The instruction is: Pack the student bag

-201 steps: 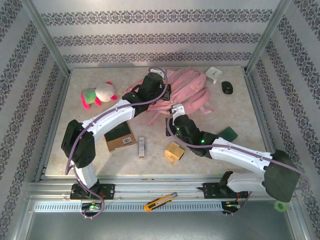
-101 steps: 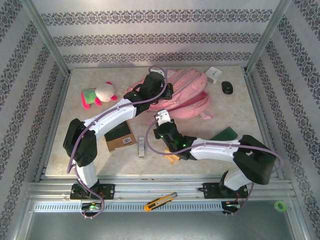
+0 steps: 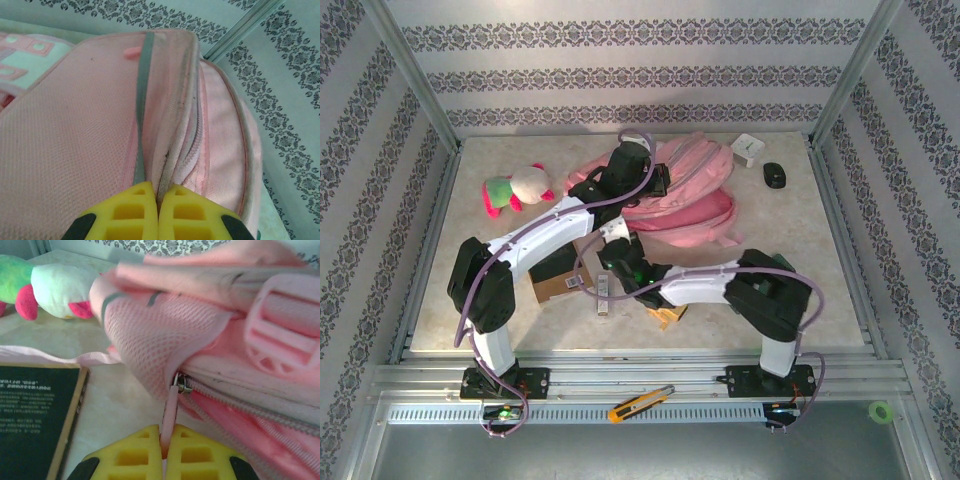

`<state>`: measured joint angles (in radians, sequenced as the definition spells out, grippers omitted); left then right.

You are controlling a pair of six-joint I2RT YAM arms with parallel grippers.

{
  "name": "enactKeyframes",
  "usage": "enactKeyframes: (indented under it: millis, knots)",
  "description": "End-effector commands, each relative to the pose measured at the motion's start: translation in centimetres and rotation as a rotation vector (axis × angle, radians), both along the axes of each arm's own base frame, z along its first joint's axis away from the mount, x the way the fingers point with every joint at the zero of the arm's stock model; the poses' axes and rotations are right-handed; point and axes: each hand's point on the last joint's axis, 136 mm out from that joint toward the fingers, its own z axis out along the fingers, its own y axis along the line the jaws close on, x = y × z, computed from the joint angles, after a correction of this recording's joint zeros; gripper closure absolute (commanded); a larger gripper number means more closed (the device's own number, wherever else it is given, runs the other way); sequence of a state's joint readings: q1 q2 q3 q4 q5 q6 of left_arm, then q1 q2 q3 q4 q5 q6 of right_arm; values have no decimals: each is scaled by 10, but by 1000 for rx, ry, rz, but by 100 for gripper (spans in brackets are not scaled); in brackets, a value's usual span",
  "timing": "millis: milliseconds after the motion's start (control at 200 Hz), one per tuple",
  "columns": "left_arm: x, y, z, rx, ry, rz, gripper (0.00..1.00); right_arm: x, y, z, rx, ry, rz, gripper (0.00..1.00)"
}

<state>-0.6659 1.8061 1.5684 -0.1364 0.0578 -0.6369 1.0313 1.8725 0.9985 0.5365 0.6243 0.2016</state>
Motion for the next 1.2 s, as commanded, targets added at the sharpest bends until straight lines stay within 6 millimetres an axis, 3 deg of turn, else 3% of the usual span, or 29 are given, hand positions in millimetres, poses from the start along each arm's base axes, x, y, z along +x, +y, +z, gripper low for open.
enactKeyframes:
  millis: [0, 110, 255, 420, 575, 839, 894, 984, 1194]
  knots:
    - [-9, -30, 64, -180, -111, -73, 100, 5, 37, 15, 78, -29, 88, 100]
    - [-9, -32, 59, -164, -110, -83, 100, 13, 46, 16, 81, -32, 96, 100]
    - [-4, -28, 50, -89, -147, -87, 100, 13, 43, 15, 98, -14, 105, 100]
    - [9, -11, 37, 1, -181, -92, 100, -7, 33, 15, 159, 48, 147, 62]
    - [17, 4, 28, 115, -237, -106, 100, -41, 17, 26, 265, 139, 196, 44]
    - [14, 18, 9, 218, -286, -194, 100, -84, -27, 55, 328, 312, 224, 41]
    - [11, 21, 6, 217, -296, -214, 100, -87, -37, 63, 338, 349, 230, 33]
    - [6, 22, 6, 196, -336, -265, 100, -83, -60, 74, 416, 433, 201, 27]
    - [-8, 20, 11, 181, -436, -367, 100, -47, -131, 89, 698, 613, 24, 25]
